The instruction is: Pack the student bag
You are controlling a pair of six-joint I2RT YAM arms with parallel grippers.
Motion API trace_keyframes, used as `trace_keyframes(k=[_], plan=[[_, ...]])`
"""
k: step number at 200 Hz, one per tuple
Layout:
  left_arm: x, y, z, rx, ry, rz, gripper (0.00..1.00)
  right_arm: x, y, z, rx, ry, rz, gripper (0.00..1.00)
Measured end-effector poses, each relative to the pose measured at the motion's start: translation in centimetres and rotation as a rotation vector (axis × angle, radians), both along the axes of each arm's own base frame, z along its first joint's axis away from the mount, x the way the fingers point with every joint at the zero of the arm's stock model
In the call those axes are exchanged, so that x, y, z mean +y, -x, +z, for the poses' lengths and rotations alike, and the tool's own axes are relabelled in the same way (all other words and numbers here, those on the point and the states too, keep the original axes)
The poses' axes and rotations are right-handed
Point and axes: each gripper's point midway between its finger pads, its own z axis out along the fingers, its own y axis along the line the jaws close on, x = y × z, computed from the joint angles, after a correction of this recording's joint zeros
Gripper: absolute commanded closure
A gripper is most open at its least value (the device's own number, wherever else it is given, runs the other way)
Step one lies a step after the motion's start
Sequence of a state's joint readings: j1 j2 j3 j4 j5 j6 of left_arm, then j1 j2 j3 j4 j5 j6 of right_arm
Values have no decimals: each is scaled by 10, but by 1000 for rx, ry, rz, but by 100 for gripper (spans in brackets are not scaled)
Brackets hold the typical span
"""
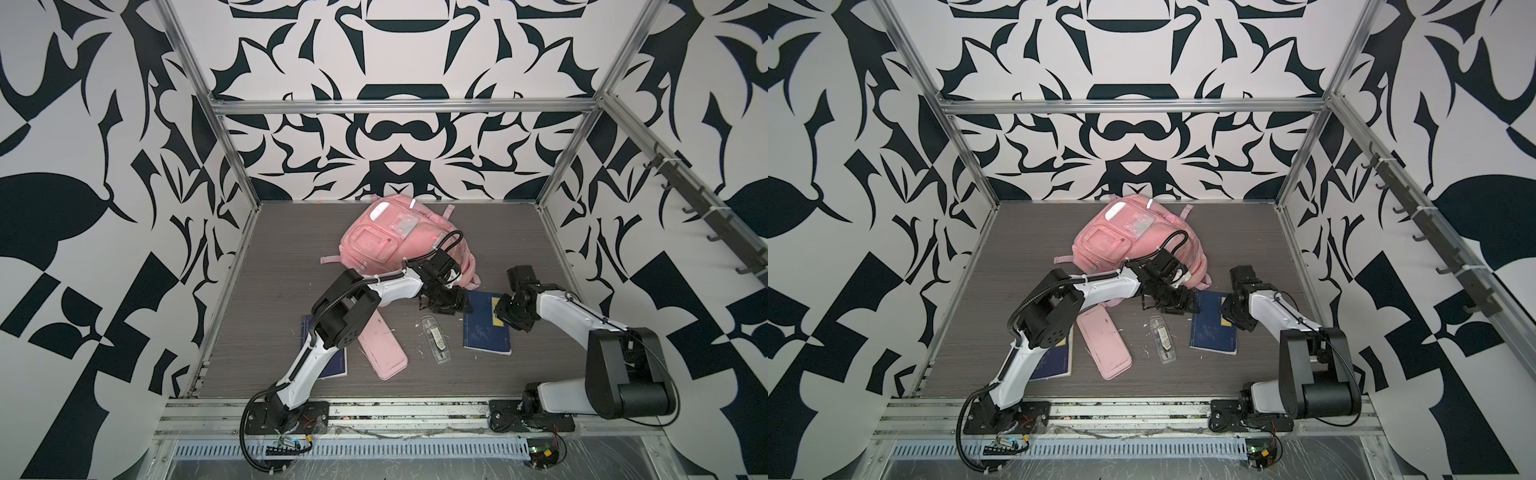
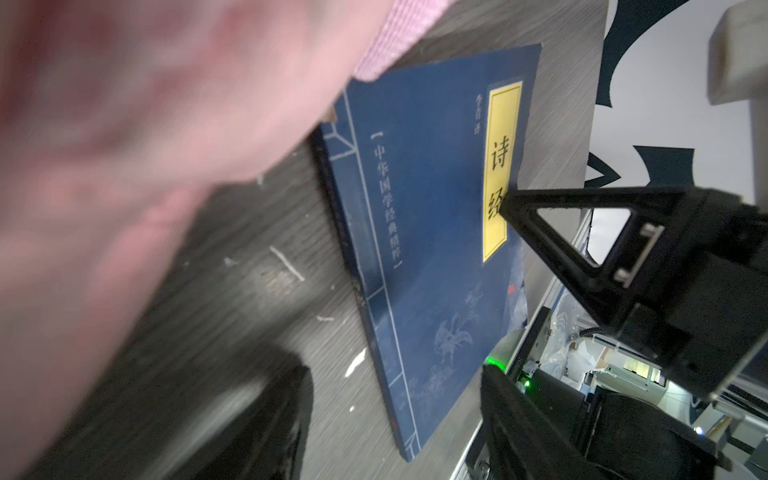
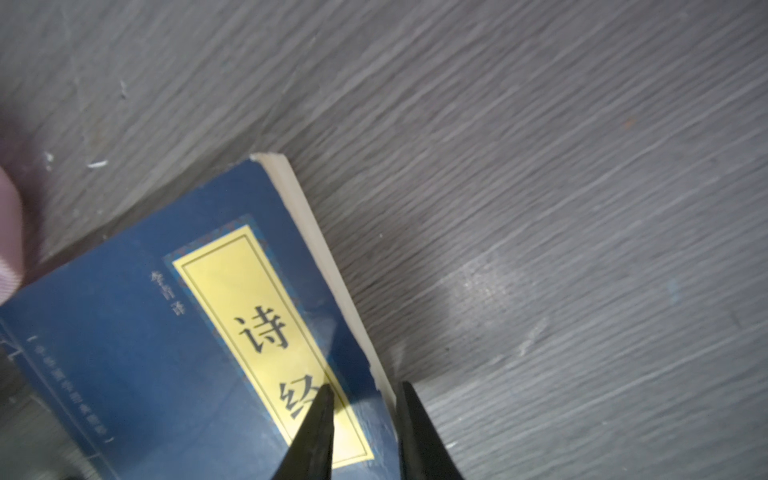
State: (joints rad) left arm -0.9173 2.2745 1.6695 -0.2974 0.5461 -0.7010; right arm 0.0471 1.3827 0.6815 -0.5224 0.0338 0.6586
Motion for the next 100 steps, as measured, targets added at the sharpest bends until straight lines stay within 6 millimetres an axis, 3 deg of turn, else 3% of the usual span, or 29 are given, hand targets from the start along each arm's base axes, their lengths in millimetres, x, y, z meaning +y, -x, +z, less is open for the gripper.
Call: trace_keyframes(k=[100], plan=[[-8, -1, -1, 32, 4, 0, 38, 4, 3, -1, -33, -39, -25, 73]])
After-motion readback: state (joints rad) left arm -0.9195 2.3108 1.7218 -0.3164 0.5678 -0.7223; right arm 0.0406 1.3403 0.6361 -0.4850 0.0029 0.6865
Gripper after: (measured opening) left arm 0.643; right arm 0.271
